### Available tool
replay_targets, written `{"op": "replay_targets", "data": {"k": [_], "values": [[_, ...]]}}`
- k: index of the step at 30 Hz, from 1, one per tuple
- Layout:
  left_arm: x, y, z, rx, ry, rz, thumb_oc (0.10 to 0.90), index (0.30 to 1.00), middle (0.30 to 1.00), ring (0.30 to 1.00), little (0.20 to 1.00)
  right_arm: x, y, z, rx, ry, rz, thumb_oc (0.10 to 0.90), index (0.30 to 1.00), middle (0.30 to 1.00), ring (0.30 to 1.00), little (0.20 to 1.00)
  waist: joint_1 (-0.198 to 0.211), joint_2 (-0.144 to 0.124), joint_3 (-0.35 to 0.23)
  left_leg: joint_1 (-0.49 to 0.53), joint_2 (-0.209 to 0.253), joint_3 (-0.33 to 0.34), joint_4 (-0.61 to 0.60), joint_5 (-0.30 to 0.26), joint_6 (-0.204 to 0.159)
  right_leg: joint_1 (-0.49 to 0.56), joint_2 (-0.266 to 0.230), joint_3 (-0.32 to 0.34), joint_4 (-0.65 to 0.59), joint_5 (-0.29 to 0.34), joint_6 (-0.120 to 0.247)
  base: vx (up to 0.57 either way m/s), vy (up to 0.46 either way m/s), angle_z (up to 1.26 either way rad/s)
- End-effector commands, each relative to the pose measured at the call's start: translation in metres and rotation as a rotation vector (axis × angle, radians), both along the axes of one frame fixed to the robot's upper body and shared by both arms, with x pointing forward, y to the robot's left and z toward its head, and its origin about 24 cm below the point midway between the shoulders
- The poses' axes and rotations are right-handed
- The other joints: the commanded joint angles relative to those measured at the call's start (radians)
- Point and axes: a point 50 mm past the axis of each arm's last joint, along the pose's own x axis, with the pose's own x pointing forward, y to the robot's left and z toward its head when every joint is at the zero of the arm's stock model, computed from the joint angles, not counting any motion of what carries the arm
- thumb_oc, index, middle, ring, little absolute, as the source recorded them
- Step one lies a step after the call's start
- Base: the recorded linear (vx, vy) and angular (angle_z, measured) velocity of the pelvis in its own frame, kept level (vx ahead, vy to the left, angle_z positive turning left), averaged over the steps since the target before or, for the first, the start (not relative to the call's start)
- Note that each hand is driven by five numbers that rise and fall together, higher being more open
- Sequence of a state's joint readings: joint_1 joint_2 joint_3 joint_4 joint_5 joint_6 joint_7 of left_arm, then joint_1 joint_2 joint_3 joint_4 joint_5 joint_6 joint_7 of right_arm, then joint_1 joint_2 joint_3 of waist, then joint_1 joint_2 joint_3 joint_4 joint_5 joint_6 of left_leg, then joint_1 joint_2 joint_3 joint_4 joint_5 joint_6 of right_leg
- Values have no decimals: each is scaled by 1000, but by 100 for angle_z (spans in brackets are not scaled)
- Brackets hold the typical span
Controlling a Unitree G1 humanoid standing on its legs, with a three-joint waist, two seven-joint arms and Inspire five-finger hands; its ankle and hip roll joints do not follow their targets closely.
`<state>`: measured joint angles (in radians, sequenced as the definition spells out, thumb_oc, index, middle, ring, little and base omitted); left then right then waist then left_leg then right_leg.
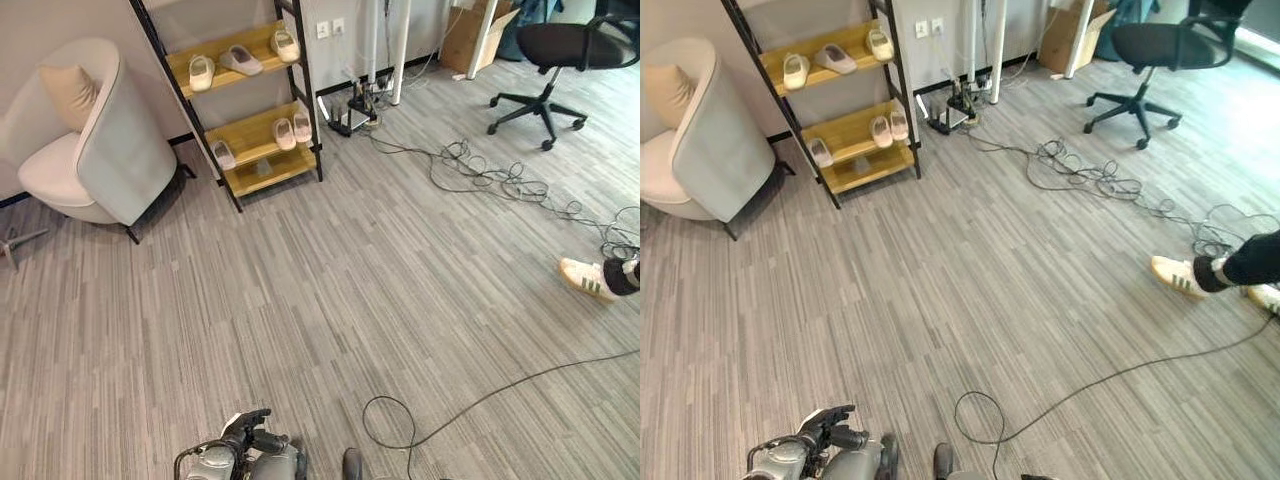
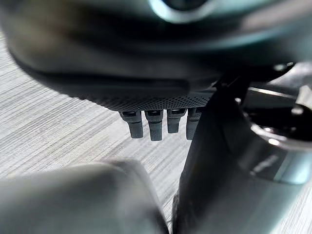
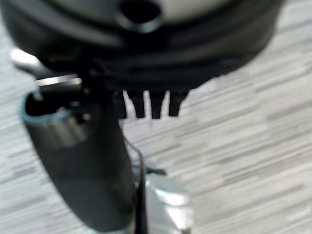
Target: Arrange the slippers neatly on the shoe rack.
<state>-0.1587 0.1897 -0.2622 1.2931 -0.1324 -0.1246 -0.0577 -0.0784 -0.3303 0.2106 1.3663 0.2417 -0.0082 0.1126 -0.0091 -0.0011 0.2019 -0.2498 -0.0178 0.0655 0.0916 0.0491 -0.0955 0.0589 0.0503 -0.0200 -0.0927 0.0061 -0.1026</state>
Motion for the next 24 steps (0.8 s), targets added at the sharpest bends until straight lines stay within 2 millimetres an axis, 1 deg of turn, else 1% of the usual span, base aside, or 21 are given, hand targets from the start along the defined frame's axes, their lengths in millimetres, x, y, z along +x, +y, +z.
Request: {"op": "replay_targets", "data": {"k": [1,2,4,5,6,7,8,9,10,11,12,13,14,16,17,18,19,20,21,22,24], "values": [[-36,10,-11,69,135,-66,800,900,900,900,900,1,-14,6,-41,-30,31,800,900,900,900,900,52,-3,-19,-82,-8,-2,-32,51,48,125,-18,18,5,-161,139,360,2,-36],[-42,15,-12,74,155,-40,800,900,900,900,900,4,-9,5,-37,-28,56,800,900,900,900,900,84,-13,-27,-123,-16,-1,-84,75,49,161,-7,54,5,-188,135,413,25,-52],[-61,24,-15,80,213,23,800,900,900,900,900,-3,1,0,-11,-7,71,800,900,900,900,900,107,-30,-65,-119,-23,-28,-59,113,67,195,-6,87,12,-206,141,514,67,-61],[-61,25,-15,81,213,23,800,900,900,900,900,-3,1,0,-10,-6,71,800,900,900,900,900,107,-33,-65,-119,-24,-27,-59,112,67,196,-8,87,12,-207,141,567,115,-87],[-75,34,-16,115,258,24,800,900,900,900,900,-11,10,-5,16,19,83,800,900,900,900,900,111,-55,-94,-121,-34,-24,-13,106,94,184,-28,94,112,-227,149,487,100,-80],[-75,37,-15,123,260,24,800,900,900,900,900,-11,13,-5,27,17,88,800,900,900,900,900,112,-64,-99,-101,-36,-22,1,87,104,161,-34,91,188,-216,167,485,101,-60],[-75,37,-15,123,260,24,800,900,900,900,900,-11,13,-5,27,17,88,800,900,900,900,900,113,-66,-99,-102,-36,-21,2,86,104,159,-35,92,191,-219,167,415,97,-34],[-68,39,-13,134,240,17,800,900,900,900,900,-4,17,-5,35,-4,108,800,900,900,900,900,102,-82,-93,-67,-49,-10,32,28,127,91,-59,66,377,-111,255,265,71,-31],[-68,39,-13,134,239,17,800,900,900,900,900,-4,17,-5,35,-4,108,800,900,900,900,900,104,-79,-95,-70,-45,-10,32,29,126,88,-56,67,376,-108,254,469,156,-38],[-58,39,-11,154,208,-5,800,900,900,900,900,8,19,-2,37,-46,124,800,900,900,900,900,80,-63,-69,-9,-50,-1,53,-24,154,-24,-112,-1,612,95,335,305,141,-30],[-52,38,-10,160,188,-15,800,900,900,900,900,16,20,0,34,-76,131,800,900,900,900,900,68,-38,-59,36,-39,-12,45,-36,162,-88,-117,-28,712,136,328,442,198,-25],[-48,38,-9,165,171,-16,800,900,900,900,900,23,21,2,31,-105,136,800,900,900,900,900,53,-13,-42,87,-29,-27,31,-51,171,-152,-116,-56,798,136,309,399,157,-2],[-44,37,-8,162,160,-14,800,900,900,900,900,29,23,4,30,-127,143,800,900,900,900,900,38,6,-28,130,-27,-44,19,-65,175,-204,-116,-83,833,97,293,444,107,19],[-37,33,-7,144,137,-1,800,900,900,900,900,36,24,6,23,-151,161,800,900,900,900,900,16,12,-14,195,-38,-74,9,-96,175,-267,-118,-104,764,32,276,394,11,17],[-37,33,-7,144,137,-1,800,900,900,900,900,36,24,6,23,-151,161,800,900,900,900,900,16,12,-14,195,-38,-74,9,-96,175,-267,-118,-104,764,32,276,524,-104,48],[-35,26,-8,128,131,-19,800,900,900,900,900,35,26,5,16,-143,192,800,900,900,900,900,-9,8,-10,264,-57,-122,-10,-132,169,-306,-105,-92,621,-38,253,360,-87,64],[-35,26,-8,128,131,-19,800,900,900,900,900,35,26,5,15,-143,192,800,900,900,900,900,-10,10,-11,263,-55,-123,-11,-131,168,-305,-104,-94,617,-35,253,677,-217,84],[-34,27,-8,127,129,-25,800,900,900,900,900,31,42,2,55,-155,227,800,900,900,900,900,-41,-18,-18,311,-76,-158,-30,-162,154,-312,-82,2,389,-32,244,462,-190,60],[-35,28,-8,131,132,-15,800,900,900,900,900,20,44,-2,64,-123,229,800,900,900,900,900,-61,-27,-21,326,-86,-182,-41,-171,150,-332,-75,73,294,-15,248,635,-257,83],[-37,26,-9,120,130,-14,800,900,900,900,900,7,44,-5,72,-80,238,800,900,900,900,900,-77,-26,-17,356,-82,-198,-58,-184,142,-353,-79,126,226,18,262,446,-173,94],[-40,23,-10,114,137,-18,800,900,900,900,900,-10,39,-9,63,-21,227,800,900,900,900,900,-83,-21,-27,397,-75,-229,-71,-213,135,-331,-88,160,145,41,263,398,-179,90]]}}
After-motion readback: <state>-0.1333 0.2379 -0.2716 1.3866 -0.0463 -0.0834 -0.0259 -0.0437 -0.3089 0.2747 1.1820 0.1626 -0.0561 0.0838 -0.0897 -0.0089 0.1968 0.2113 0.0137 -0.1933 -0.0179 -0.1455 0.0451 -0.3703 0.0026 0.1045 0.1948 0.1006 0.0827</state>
